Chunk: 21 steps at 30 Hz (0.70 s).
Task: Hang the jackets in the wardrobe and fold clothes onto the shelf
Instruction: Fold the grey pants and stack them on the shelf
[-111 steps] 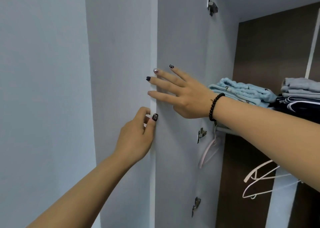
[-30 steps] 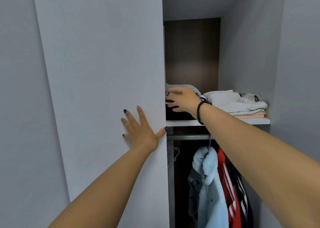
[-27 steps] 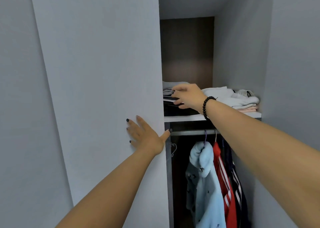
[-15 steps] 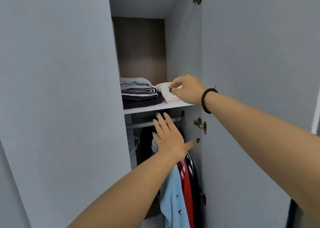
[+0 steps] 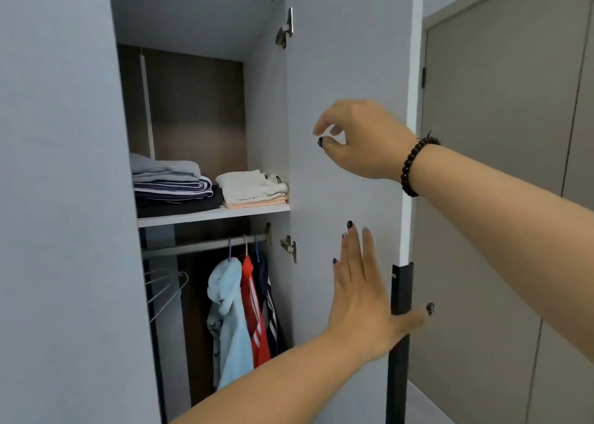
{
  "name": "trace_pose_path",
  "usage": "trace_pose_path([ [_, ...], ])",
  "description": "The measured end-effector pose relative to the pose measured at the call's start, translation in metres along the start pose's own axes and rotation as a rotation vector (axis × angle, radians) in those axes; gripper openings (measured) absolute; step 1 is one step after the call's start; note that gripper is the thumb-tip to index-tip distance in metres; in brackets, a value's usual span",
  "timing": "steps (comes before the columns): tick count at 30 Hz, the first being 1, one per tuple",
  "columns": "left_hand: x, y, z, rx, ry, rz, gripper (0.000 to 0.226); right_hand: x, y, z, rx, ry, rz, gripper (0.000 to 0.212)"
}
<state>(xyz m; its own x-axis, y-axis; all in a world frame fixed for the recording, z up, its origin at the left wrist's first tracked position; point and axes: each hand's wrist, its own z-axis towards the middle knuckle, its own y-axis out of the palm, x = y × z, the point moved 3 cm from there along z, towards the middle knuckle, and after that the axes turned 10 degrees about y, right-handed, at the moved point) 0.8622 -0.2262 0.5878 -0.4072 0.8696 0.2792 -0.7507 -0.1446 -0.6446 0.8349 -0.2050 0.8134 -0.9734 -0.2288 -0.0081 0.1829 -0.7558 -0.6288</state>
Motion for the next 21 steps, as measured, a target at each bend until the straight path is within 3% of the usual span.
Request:
trace_pose_path([
  [3, 0.019, 0.027, 0.007, 0.091, -0.03, 0.008, 0.121, 0.028, -0.018, -0.028, 0.018, -0.132, -0.157, 0.027],
  [8, 0.029, 0.052, 0.023, 0.151, -0.141, 0.218, 0.124, 0.077, -0.019, -0.053, 0.166, -0.414, -0.325, 0.021],
  [13, 0.029, 0.049, 0.021, 0.153, -0.216, 0.378, 0.12, 0.114, 0.003, -0.055, 0.336, -0.658, -0.295, 0.023],
  [21, 0.027, 0.037, 0.007, 0.125, -0.235, 0.472, 0.123, 0.104, 0.038, -0.043, 0.477, -0.658, -0.139, 0.042],
])
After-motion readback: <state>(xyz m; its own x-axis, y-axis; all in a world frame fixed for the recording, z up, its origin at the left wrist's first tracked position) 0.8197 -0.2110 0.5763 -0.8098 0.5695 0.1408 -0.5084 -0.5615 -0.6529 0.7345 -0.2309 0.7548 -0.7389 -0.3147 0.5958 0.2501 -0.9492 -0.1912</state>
